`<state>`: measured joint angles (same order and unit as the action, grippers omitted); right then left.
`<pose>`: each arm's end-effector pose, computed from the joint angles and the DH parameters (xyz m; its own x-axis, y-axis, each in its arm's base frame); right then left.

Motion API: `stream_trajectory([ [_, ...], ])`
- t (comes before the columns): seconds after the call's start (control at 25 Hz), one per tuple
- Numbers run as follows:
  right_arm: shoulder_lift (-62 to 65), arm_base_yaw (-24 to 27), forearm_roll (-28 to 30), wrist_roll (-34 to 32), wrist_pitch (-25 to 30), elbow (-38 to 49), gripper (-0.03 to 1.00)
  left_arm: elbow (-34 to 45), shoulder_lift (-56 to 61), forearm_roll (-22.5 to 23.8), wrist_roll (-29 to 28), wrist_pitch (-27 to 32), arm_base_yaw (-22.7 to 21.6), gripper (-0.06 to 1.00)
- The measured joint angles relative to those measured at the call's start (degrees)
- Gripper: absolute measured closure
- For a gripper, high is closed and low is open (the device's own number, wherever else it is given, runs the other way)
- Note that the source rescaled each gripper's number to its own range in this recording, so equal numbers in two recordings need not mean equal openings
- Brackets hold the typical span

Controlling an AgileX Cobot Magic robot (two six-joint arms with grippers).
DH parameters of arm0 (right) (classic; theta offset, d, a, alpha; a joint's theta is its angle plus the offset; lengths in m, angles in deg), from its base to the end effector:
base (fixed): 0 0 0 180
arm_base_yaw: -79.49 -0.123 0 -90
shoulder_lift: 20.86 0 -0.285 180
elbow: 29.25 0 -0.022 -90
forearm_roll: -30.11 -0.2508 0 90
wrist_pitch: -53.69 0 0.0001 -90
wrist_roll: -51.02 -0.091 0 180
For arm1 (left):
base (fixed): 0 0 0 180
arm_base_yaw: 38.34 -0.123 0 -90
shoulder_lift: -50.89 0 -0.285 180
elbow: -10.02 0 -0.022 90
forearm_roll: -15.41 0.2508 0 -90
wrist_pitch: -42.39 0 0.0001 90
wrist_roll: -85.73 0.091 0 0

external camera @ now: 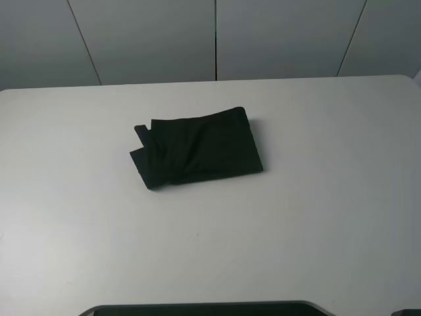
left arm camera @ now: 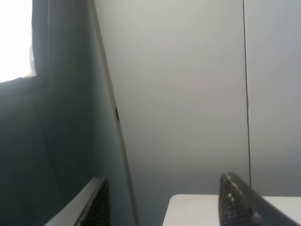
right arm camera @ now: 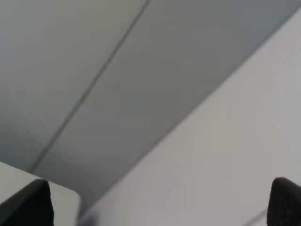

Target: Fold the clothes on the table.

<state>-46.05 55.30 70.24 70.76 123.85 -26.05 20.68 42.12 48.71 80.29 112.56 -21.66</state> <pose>-0.0556 -0.0855 0.4714 -0.1725 -0.5863 -0.7915 0.1548 0.7774 -0.6096 -0.1218 0.0856 0.4155 0.0341 0.1006 -0.9943 -0.2540 0.9631 0.0888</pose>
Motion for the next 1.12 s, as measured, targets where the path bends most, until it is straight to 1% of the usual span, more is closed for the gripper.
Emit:
stream_trajectory([
  [0.08,0.1,6.0,1.1,2.4,0.0,0.0,-0.01,0.0,0.2,-0.3,0.0,0.0,-0.2,0.28],
  [0.16,0.8,11.1,0.7,1.6,0.0,0.0,-0.01,0.0,0.2,-0.9,0.0,0.0,-0.8,0.28],
  [0.24,2.7,14.6,0.6,-1.0,0.0,0.2,-0.01,0.0,0.2,-1.2,0.0,0.0,-1.7,0.28],
  [0.32,5.2,18.1,0.6,-1.9,0.0,0.7,-0.01,0.0,0.2,-1.4,0.0,0.0,-2.9,0.28],
  [0.48,10.6,24.3,-2.0,-2.5,0.0,2.5,-0.01,0.0,0.2,-3.4,0.0,0.0,-8.2,0.28],
  [0.6,13.5,27.4,-6.3,-4.6,0.0,4.2,-0.01,0.0,0.2,-6.9,0.8,0.0,-13.1,0.28],
  [0.64,14.3,28.4,-8.3,-5.2,0.0,4.8,-0.01,0.0,0.2,-8.5,1.5,0.0,-15.4,0.28],
  [0.76,15.9,30.5,-15.5,-6.2,0.0,7.4,0.00,0.1,0.2,-13.2,3.4,0.0,-19.8,0.28],
  [0.84,16.9,30.8,-21.2,-6.7,0.0,9.9,0.02,1.4,0.2,-15.9,4.0,0.0,-20.9,0.28],
  [0.92,17.5,31.0,-25.1,-7.9,0.0,13.3,0.02,4.1,0.6,-17.1,4.1,0.0,-21.1,0.28],
  [1.04,17.5,31.0,-30.7,-9.0,0.0,19.1,0.02,11.1,0.9,-17.7,4.1,0.0,-21.1,0.28],
  [1.12,17.5,31.0,-35.9,-9.2,0.0,23.6,0.02,16.5,0.9,-19.1,4.1,0.1,-20.9,0.27],
])
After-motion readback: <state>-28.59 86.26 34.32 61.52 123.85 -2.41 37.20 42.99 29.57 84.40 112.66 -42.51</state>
